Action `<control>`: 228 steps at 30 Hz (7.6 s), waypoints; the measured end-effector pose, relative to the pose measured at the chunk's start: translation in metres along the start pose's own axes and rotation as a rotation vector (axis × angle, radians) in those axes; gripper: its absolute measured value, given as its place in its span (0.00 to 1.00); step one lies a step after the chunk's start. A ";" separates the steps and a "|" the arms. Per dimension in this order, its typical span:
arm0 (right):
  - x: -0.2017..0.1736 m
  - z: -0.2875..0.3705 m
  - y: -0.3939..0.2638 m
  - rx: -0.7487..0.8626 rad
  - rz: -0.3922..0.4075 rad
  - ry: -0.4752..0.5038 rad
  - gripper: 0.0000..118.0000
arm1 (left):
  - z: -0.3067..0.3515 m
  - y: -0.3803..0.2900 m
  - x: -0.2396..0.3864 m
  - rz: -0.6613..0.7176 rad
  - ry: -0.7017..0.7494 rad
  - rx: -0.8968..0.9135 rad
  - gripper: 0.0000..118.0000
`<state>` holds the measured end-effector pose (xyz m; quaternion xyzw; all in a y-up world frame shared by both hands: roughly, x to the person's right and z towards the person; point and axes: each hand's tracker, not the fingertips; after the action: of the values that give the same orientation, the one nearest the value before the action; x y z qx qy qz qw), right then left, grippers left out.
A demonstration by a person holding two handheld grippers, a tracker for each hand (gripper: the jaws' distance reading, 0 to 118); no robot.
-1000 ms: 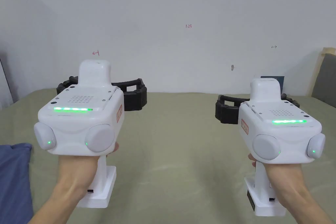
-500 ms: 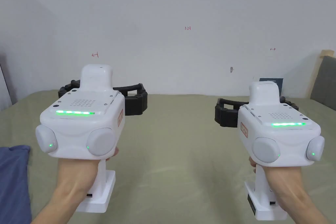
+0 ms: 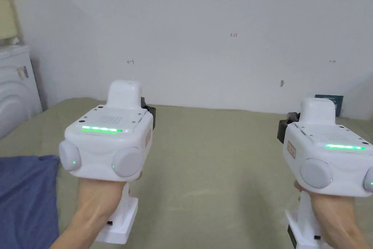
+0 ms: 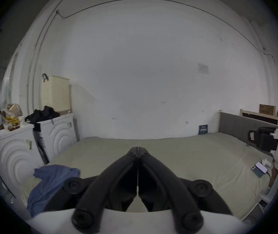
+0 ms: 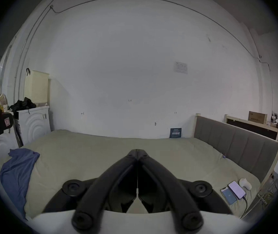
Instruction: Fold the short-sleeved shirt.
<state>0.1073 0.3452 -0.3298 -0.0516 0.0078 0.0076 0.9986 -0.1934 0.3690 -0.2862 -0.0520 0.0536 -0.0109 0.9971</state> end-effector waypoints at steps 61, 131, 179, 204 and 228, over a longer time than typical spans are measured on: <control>-0.353 -0.147 -0.198 -0.398 0.162 0.577 0.00 | -0.250 -0.276 -0.384 0.236 0.362 -1.019 0.96; 0.077 0.004 -0.163 -0.342 0.010 -0.009 0.00 | 0.010 -0.131 -0.005 0.111 -0.101 -0.352 0.00; 0.154 -0.148 -0.195 -0.571 -0.026 -0.150 0.00 | -0.269 -0.240 0.044 -0.094 -0.261 -0.946 0.05; 0.192 -0.193 -0.139 -0.670 -0.137 -0.059 0.05 | -0.236 -0.153 -0.020 0.042 -0.190 -0.782 0.05; 0.139 -0.145 0.124 -0.233 0.060 -0.048 0.05 | -0.179 0.125 -0.063 -0.032 0.039 -0.322 0.05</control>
<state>0.2423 0.4552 -0.4894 -0.1667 -0.0154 0.0394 0.9851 -0.2729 0.4772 -0.4693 -0.2120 0.0735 -0.0189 0.9743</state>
